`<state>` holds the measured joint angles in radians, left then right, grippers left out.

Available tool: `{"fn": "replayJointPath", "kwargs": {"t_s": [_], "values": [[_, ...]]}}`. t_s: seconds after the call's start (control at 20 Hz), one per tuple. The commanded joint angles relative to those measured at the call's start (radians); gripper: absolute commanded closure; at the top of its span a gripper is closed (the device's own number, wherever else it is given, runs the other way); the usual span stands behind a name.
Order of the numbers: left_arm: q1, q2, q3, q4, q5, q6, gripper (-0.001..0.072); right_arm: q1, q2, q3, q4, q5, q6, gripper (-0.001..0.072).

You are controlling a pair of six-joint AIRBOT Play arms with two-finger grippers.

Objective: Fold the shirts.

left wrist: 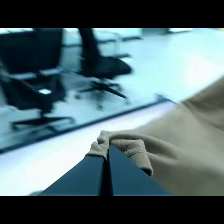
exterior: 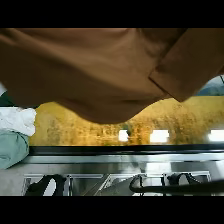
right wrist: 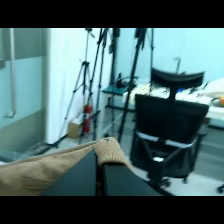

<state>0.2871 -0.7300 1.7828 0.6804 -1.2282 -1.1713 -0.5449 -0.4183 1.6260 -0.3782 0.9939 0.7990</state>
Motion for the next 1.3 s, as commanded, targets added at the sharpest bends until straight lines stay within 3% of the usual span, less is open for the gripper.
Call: {"fn": "replayJointPath", "kwargs": {"t_s": [0.0,0.35,0.5,0.65,0.8,0.85,0.9,0.95,1.0,1.05,1.15,1.25], "values": [[0.104,0.043,0.034,0.098,-0.05,-0.042,0.0698,-0.027,-0.006,0.05,-0.051,-0.005,-0.003,0.0695],[0.077,-0.183,-0.428,-0.207,-0.108,0.056,0.0697,0.005,-0.425,-0.003,0.319,0.342,-0.068,0.0696],[-0.011,-0.361,-0.62,-0.201,-0.081,0.143,0.0696,0.146,-0.634,-0.1,0.201,0.339,-0.071,0.0695],[-0.093,-0.562,-0.748,-0.201,0.064,0.226,0.0696,0.301,-0.854,-0.186,0.05,0.266,-0.07,0.0695],[-0.113,-0.755,-0.762,-0.205,0.175,0.229,0.0691,0.382,-1.037,-0.195,0.0,0.172,-0.066,0.0695],[-0.103,-0.803,-0.734,-0.204,0.168,0.228,0.065,0.389,-1.07,-0.194,0.0,0.145,-0.066,0.0695],[-0.084,-0.846,-0.692,-0.204,0.137,0.228,0.0318,0.389,-1.082,-0.194,0.0,0.127,-0.066,0.0692],[-0.058,-0.876,-0.646,-0.204,0.093,0.228,0.0076,0.381,-1.08,-0.192,0.0,0.126,-0.066,0.0624],[-0.034,-0.896,-0.596,-0.203,0.037,0.227,0.0065,0.364,-1.068,-0.186,-0.004,0.149,-0.066,0.0459],[-0.007,-0.909,-0.546,-0.201,-0.024,0.218,0.0065,0.341,-1.049,-0.179,-0.005,0.188,-0.066,0.0389],[0.058,-0.902,-0.461,-0.176,-0.132,0.172,0.0066,0.267,-0.986,-0.175,-0.014,0.269,-0.031,0.0388],[0.108,-0.872,-0.404,-0.04,-0.214,0.098,0.0066,0.174,-0.912,-0.175,-0.105,0.314,0.04,0.0386]]}}
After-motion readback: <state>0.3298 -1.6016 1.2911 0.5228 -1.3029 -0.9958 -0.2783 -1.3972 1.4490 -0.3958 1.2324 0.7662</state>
